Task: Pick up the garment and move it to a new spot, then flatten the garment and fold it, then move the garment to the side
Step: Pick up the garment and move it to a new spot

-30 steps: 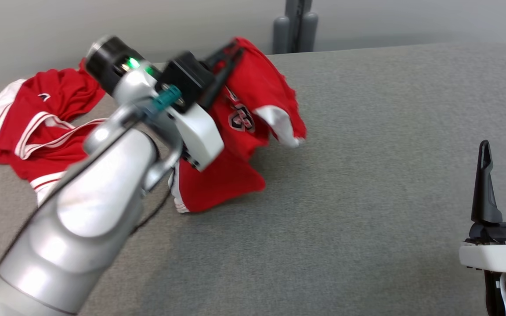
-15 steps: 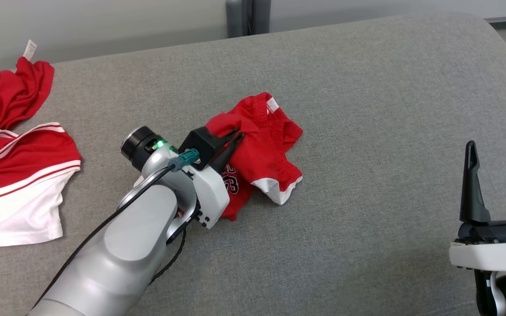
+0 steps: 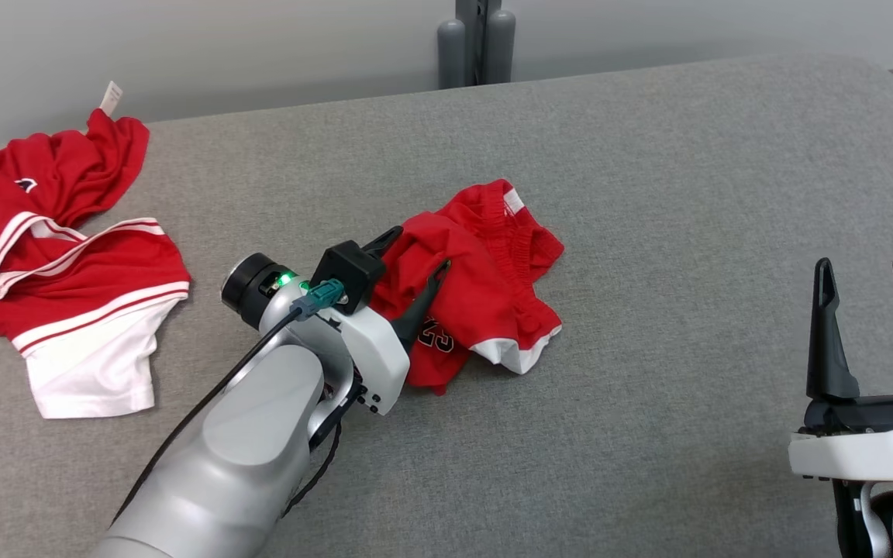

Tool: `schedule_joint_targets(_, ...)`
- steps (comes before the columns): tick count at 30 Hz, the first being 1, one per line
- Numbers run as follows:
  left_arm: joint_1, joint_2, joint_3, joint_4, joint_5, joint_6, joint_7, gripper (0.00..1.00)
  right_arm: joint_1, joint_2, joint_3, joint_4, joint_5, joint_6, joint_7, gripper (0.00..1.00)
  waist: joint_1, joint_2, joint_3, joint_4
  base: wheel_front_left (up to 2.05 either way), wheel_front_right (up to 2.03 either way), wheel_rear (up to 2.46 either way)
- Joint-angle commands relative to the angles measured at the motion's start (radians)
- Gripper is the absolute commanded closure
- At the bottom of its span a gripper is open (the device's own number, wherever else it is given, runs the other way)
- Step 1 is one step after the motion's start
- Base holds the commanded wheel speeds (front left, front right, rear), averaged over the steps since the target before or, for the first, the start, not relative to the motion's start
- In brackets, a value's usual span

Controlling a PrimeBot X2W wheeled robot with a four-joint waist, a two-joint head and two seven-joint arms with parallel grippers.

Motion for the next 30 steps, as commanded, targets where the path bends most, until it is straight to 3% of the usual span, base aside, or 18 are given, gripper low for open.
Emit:
schedule_joint_targets(1, 0.021, 0.004, 0.011, -0.005, -0.008, 0.012, -0.010, 0.00, 0.010, -0.004, -0.004, 0.001, 0.000, 0.000, -0.001, 0.00, 0.0000, -0.0001, -0.020, 0.022, 0.00, 0.00, 0.00)
schedule_joint_targets(6, 0.079, 0.000, 0.068, -0.054, -0.030, 0.061, -0.024, 0.00, 0.028, -0.005, -0.009, 0.009, -0.004, 0.000, -0.001, 0.00, 0.0000, -0.0001, -0.059, 0.065, 0.00, 0.00, 0.00)
schedule_joint_targets(19, 0.458, 0.037, 0.366, -0.417, 0.021, 0.218, -0.023, 0.00, 0.088, -0.004, -0.014, 0.015, -0.021, 0.000, -0.001, 0.00, 0.0000, -0.0001, -0.151, 0.142, 0.00, 0.00, 0.00)
schedule_joint_targets(30, 0.704, 0.016, 0.551, -0.613, 0.118, 0.255, -0.023, 0.00, 0.140, -0.004, 0.002, 0.033, -0.006, 0.000, -0.001, 0.00, 0.0000, -0.0001, -0.190, 0.173, 0.00, 0.00, 0.00)
